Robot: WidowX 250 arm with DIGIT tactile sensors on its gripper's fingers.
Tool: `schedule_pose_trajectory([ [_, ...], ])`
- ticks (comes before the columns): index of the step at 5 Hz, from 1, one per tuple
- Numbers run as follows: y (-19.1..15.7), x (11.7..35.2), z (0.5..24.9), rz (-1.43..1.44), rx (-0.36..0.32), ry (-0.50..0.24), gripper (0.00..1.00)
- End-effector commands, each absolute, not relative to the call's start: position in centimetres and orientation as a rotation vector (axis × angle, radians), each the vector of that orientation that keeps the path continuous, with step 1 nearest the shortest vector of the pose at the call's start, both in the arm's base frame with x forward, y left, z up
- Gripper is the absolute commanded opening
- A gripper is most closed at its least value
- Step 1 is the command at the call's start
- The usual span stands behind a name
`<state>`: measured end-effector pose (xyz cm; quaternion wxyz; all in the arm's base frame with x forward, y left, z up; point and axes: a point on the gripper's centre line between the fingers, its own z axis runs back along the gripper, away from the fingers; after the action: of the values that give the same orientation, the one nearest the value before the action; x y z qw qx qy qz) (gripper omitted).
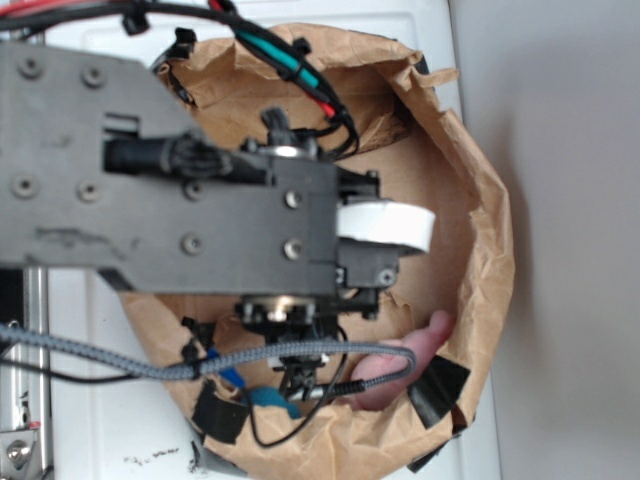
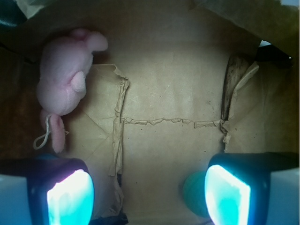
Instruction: Grab the green ball.
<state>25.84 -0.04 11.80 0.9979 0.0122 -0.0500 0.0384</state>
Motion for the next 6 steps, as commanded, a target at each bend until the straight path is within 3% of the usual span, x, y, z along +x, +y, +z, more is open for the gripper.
schedule_pose_trajectory([
  [1, 4.2, 26.5, 9.4, 0.039, 0.021, -0.153, 1.0],
  [2, 5.1, 26.3, 8.6, 0.015, 0.029, -0.142, 1.0],
  [3, 5.5, 24.8, 8.3, -0.062, 0.022, -0.112, 1.0],
  [4, 5.6, 23.4, 6.6, -0.106, 0.043, -0.106, 1.0],
  [6, 5.4, 23.1, 2.5, -0.086, 0.093, -0.164, 1.0],
])
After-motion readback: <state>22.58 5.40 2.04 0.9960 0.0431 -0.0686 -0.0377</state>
